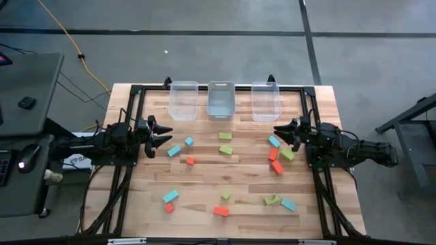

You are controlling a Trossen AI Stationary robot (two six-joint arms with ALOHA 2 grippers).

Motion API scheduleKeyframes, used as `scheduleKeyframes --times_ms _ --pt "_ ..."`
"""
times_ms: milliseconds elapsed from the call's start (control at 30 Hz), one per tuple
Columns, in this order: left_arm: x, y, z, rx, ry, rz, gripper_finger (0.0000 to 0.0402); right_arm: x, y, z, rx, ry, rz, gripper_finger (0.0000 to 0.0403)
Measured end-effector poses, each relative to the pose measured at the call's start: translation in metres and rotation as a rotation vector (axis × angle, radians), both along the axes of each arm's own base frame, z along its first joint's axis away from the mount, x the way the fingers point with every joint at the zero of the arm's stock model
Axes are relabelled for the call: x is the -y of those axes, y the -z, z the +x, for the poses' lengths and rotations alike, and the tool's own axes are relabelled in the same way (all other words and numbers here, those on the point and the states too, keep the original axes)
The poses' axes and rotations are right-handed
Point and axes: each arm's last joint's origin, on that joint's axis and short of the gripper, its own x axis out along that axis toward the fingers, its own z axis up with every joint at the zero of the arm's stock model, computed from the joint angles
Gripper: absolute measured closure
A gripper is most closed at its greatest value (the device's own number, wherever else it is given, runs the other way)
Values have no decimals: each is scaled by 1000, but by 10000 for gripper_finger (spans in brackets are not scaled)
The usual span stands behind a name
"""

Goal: Sort & place blocks by color
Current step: Put the large green rectangular block into the right transparent bin

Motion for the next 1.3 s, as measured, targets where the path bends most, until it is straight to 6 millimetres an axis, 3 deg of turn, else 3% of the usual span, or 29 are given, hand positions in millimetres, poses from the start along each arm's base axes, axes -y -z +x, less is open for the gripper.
scheduleKeyframes --times_ms 333,567,700,867,1300 --pt "0 0 0 0 0 0 239 -2 -24 -4 241 -60 36 252" --pt "0 0 0 1 0 0 239 -4 -69 -16 302 -36 -104 252" --pt "0 0 0 1 0 0 239 -4 -95 -21 192 -11 -132 252" --pt "0 0 0 2 0 -1 239 -4 -118 -25 -94 10 -46 252" --pt "0 0 0 1 -5 0 239 -4 -153 -21 -582 -8 113 252"
